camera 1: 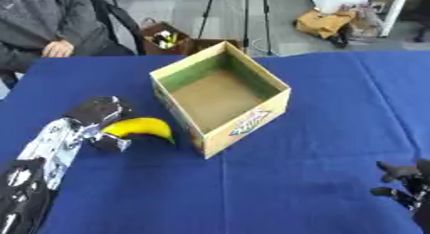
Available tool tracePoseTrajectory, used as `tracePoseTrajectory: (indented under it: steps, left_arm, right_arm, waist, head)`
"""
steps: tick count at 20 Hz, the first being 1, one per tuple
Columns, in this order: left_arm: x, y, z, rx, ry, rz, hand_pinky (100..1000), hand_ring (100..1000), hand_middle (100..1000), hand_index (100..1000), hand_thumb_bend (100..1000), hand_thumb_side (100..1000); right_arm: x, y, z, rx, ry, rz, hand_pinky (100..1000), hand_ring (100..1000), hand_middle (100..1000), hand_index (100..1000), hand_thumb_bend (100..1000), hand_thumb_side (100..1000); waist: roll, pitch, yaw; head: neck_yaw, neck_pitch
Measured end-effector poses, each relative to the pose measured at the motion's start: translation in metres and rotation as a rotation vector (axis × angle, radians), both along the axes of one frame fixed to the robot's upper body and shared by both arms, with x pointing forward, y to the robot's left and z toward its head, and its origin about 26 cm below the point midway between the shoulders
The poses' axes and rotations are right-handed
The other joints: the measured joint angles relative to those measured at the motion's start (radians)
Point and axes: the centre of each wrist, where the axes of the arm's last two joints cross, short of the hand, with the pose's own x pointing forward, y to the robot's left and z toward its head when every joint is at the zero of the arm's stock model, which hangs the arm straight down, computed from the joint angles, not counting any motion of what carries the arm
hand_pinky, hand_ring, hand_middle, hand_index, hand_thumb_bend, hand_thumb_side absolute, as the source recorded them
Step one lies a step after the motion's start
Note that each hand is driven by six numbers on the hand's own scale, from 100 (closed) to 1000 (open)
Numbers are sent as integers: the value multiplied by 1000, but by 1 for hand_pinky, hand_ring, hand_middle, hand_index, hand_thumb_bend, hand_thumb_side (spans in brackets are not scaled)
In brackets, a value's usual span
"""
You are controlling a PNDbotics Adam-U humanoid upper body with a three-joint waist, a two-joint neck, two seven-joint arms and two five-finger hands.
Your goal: Pick up objects on the table and place them in the box.
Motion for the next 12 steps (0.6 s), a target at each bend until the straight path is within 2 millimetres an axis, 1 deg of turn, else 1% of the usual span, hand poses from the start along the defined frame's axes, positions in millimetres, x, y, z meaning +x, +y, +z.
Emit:
tracePoseTrajectory:
  steps: [5, 6, 12]
  left_arm:
    - [0, 0, 0, -6, 1, 5, 673, 519, 484, 669, 115, 127]
    - [0, 0, 0, -7, 2, 5, 669, 511, 475, 657, 100, 129]
    - [0, 0, 2, -20, -4, 7, 663, 496, 459, 638, 100, 147]
  right_arm:
    - [0, 0, 0, 0, 1, 1, 650, 965, 538, 624, 100, 772]
    - [0, 0, 0, 0, 1, 1, 650, 965, 538, 624, 100, 772]
    - [0, 0, 0, 0, 1, 1, 650, 965, 538, 624, 100, 771]
  waist:
    - [0, 0, 0]
    - [0, 0, 0]
    - [0, 0, 0]
  head:
    - [0, 0]
    - [0, 0]
    - [0, -4]
